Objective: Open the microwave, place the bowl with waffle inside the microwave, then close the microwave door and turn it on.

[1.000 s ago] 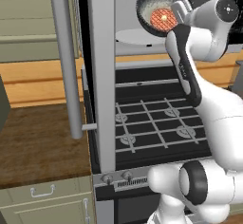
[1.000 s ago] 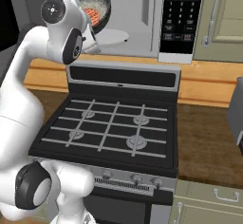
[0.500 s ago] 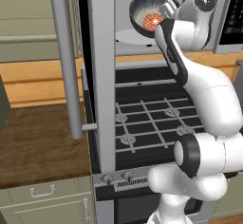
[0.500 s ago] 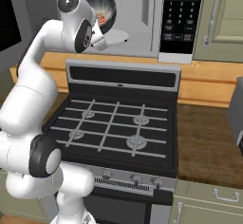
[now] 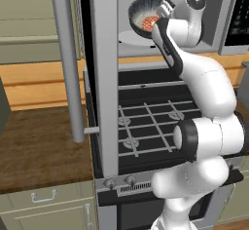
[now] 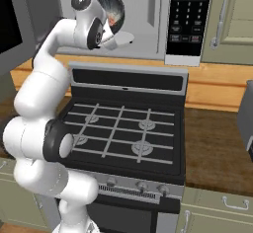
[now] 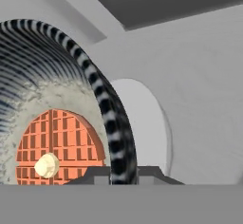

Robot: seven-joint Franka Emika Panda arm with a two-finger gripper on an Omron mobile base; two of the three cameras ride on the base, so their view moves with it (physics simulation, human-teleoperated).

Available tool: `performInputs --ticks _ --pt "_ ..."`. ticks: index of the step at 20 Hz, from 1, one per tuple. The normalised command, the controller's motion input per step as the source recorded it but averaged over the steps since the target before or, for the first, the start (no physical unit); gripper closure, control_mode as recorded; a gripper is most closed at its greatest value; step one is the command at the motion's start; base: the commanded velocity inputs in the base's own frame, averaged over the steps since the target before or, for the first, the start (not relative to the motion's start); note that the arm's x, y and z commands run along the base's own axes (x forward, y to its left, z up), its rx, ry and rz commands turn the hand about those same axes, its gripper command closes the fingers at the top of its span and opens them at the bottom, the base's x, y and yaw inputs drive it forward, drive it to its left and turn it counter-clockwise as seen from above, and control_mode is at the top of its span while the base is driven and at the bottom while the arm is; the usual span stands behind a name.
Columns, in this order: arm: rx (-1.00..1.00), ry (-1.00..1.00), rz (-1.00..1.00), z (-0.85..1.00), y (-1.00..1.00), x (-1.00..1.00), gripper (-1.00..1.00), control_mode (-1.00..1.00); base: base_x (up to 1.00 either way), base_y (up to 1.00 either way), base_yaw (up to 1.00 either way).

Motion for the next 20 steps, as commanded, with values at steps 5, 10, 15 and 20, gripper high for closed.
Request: performInputs --ticks 5,10,15,20 --pt "-0.03 0.01 0.00 -0.17 0.00 0.45 1.00 -1.00 0.00 0.00 0.00" --pt "-0.07 0.05 0.00 -0.33 0.00 0.35 1.00 -1.00 0.00 0.00 0.00" --pt "-0.06 0.03 0.00 -0.21 0.00 0.27 -1.00 -1.00 0.00 0.00 0.00" --pt "-0.01 -0.04 0.00 0.01 0.00 0.02 -1.00 -1.00 0.00 0.00 0.00"
